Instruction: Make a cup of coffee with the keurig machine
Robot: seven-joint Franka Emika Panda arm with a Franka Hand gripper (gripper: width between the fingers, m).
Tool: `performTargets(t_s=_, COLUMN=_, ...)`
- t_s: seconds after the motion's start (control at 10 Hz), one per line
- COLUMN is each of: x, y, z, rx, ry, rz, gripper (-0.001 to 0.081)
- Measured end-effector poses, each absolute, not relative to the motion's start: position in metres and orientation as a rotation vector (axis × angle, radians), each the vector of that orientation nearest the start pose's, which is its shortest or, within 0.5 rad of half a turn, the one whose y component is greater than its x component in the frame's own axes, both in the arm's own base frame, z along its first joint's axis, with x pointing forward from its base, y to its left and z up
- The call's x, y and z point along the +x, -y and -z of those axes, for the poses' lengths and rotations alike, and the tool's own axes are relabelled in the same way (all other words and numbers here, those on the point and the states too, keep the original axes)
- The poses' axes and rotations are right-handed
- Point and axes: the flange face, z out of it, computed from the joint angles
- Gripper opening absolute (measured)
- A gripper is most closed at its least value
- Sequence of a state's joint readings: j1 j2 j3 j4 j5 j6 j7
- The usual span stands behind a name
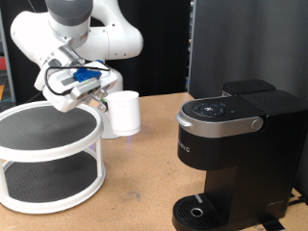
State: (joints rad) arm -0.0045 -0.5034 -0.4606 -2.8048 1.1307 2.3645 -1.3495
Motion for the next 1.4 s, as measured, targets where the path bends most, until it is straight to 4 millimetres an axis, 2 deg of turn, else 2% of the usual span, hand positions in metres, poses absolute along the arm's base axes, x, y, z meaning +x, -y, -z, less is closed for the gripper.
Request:
performTargets(t_s=0.4, x=0.335, y=0.132, z=-0.334, rx=-2.305, ry=0.033, rz=0.86, gripper=0.0076)
performTargets(t_s=1.2, x=0.355, y=0.098, z=-0.25, rx=-2.435, ry=0.027, rz=0.793, gripper=0.0076)
performTargets(t_s=1.4, x=0.359, y=0.095, z=-0.239, rx=-2.446, ry=0.022, rz=0.763, gripper=0.0076)
